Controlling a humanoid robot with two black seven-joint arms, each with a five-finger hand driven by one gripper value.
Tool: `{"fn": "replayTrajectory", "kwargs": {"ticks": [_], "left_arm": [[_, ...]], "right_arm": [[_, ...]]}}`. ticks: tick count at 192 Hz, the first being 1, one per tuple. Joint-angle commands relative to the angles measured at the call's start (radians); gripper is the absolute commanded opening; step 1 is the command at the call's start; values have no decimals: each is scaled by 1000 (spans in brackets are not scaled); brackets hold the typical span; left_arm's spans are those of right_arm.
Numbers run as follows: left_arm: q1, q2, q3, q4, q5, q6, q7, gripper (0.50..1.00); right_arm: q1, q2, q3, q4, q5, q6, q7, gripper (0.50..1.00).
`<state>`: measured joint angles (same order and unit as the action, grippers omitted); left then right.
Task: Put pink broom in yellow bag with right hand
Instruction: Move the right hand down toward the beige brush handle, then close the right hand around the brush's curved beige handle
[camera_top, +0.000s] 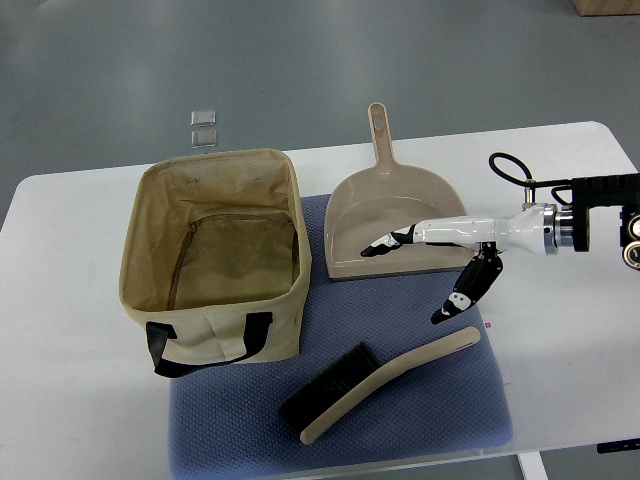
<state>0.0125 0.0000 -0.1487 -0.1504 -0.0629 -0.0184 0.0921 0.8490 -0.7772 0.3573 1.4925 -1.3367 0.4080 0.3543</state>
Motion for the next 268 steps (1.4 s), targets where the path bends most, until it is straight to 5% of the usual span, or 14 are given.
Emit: {"fn": "replayTrajectory", "kwargs": {"ticks": [1,60,88,148,216,268], "left_arm": [[0,0,0,0,0,0,0,1000],[1,0,0,0,0,0,0,1000],[0,0,0,0,0,0,0,1000],[0,0,0,0,0,0,0,1000],[0,0,-2,0,0,0,0,1000],[0,0,0,0,0,0,0,1000]], "right_arm": [[5,-1,-52,18,-76,-38,0,938],[5,-1,-189,22,-305,-196,-3,934],[5,-10,-228,52,-342,-253,-9,893],[7,-10,-247,75,-388,-284,-43,805],[7,9,-290,74,-432,-296,-86,791],[4,26,-304,72,-447,-299,-86,668]]}}
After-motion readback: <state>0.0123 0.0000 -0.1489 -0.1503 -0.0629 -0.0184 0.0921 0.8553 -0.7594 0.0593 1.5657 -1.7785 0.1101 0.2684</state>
